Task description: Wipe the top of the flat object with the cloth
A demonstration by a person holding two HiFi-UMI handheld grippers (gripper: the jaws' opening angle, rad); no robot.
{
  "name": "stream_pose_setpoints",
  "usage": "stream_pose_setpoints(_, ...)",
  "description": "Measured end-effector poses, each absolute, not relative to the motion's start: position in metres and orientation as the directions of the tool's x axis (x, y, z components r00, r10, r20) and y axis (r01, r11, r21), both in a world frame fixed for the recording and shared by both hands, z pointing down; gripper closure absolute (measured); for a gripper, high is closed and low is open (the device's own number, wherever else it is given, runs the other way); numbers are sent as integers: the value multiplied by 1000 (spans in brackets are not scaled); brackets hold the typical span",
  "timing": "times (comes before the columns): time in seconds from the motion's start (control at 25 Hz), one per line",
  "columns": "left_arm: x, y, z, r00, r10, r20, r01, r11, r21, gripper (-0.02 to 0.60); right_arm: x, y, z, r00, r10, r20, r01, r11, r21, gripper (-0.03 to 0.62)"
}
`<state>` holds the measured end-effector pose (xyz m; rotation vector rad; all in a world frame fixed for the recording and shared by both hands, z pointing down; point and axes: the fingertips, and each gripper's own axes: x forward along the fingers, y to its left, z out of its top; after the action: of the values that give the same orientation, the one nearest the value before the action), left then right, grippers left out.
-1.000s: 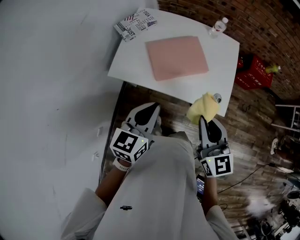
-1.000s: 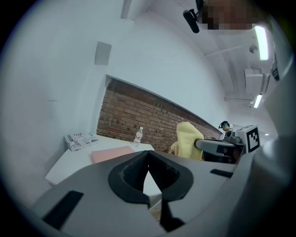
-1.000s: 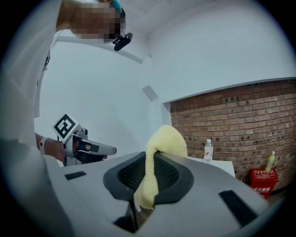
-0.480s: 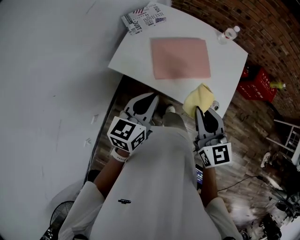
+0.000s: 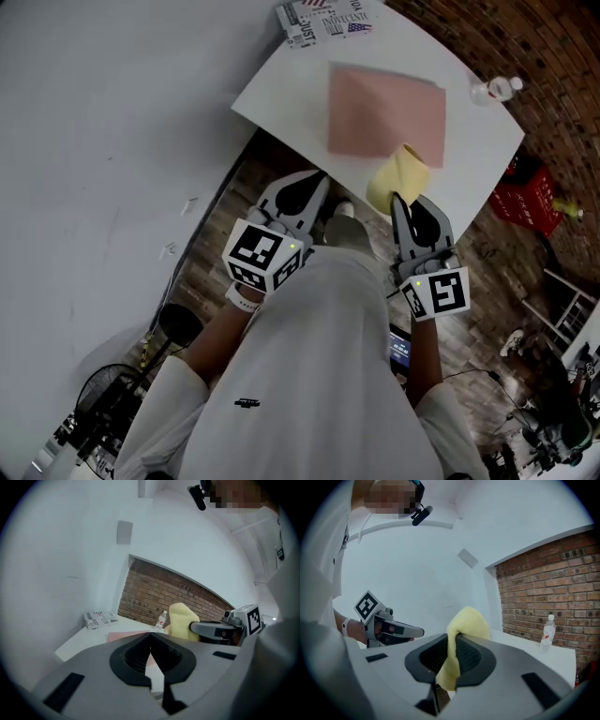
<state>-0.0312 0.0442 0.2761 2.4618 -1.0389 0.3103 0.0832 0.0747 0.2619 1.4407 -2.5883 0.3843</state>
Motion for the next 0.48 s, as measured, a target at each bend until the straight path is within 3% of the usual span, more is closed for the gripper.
stream_pose_setpoints(0.48,-34,0,319,621,-657,428,-784,-527,329,565,62,0,301,-614,-733,292,-788,588,-183,546)
